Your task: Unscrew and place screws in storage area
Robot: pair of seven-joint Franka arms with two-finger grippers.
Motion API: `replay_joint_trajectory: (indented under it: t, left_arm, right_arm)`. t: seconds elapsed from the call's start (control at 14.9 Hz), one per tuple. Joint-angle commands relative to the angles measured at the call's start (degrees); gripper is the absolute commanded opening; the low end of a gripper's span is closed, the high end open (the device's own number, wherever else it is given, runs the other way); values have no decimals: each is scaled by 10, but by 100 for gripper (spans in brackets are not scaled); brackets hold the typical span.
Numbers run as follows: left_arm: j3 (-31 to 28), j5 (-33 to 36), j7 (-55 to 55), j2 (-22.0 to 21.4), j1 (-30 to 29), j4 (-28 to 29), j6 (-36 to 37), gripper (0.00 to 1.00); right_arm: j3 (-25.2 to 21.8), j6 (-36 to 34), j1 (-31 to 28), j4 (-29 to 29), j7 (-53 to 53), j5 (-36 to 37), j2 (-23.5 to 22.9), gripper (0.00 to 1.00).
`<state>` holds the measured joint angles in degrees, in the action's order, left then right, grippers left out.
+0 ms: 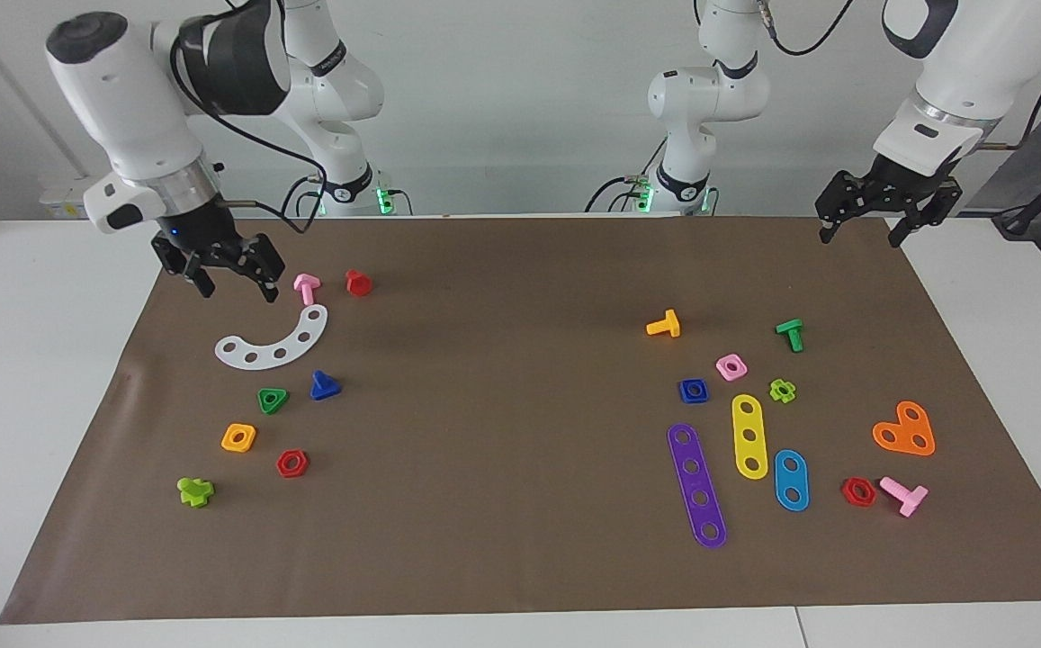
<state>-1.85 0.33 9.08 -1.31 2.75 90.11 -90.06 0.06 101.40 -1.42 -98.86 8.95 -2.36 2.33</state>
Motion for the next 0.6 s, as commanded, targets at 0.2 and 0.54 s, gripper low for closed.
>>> replay_joint_trajectory:
  t: [0.2, 0.54]
  left_arm:
    - [4, -8, 2, -16, -7, 16, 4, 100]
    - [4, -8, 2, -16, -7, 16, 4, 100]
  right_arm:
    - [7, -152, -11, 113, -28, 26, -8, 100]
    - [8, -159, -17, 92, -29, 25, 5, 100]
